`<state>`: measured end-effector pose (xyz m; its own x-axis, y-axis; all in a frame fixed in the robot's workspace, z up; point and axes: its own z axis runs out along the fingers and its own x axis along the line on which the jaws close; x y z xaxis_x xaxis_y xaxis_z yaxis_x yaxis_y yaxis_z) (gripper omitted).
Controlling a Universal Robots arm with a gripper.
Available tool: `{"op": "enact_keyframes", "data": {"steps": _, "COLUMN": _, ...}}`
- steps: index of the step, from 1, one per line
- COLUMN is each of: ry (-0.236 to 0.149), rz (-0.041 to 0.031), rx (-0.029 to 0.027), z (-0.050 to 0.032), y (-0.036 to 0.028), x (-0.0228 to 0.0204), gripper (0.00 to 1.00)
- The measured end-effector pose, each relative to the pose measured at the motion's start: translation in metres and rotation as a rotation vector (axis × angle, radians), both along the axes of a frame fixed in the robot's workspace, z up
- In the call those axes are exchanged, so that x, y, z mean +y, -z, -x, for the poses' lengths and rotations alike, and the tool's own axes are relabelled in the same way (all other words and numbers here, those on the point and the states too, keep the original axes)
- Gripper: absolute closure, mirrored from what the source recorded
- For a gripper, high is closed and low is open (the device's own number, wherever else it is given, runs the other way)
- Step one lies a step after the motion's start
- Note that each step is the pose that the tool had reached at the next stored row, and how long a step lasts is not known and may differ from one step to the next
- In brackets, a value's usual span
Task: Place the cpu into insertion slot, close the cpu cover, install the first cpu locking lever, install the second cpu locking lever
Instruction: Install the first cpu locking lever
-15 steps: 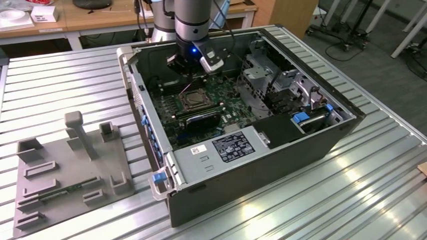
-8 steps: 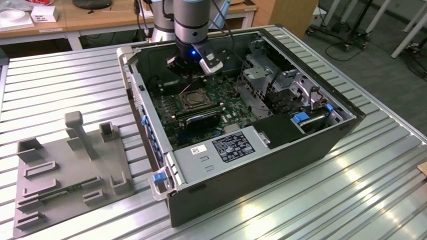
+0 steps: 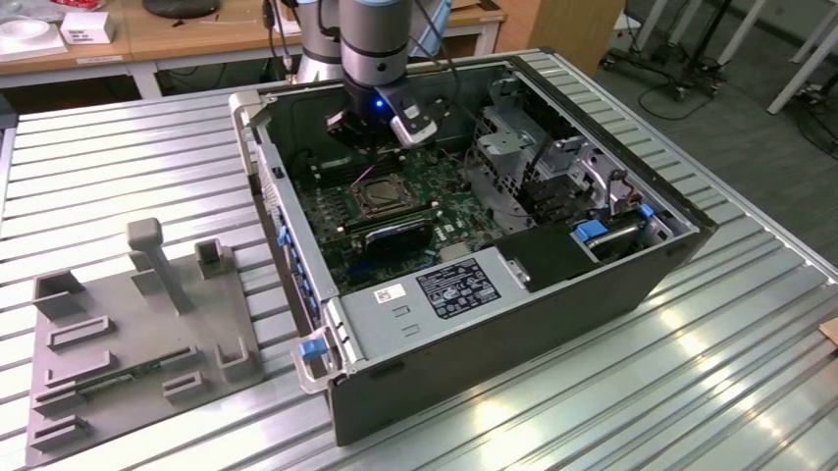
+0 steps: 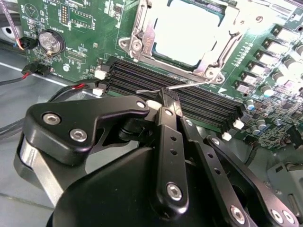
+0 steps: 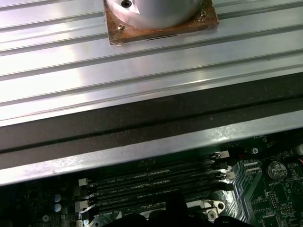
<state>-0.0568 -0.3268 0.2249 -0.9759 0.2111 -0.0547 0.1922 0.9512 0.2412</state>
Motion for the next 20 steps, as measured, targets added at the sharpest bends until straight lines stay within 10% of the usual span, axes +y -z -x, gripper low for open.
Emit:
{"op": "enact_keyframes", "data": {"steps": 16, "ry": 0.000, "rz": -0.0207, "rx": -0.0149, "z": 0.0028, "y": 0.0016, "x": -0.0047, "gripper": 0.89}}
{"op": "enact_keyframes", "data": {"steps": 20, "ry": 0.000, "rz": -0.0467, "rx": -0.0232, "z": 0.0044, "y": 0.0023, "x": -0.0054, "gripper": 0.89}}
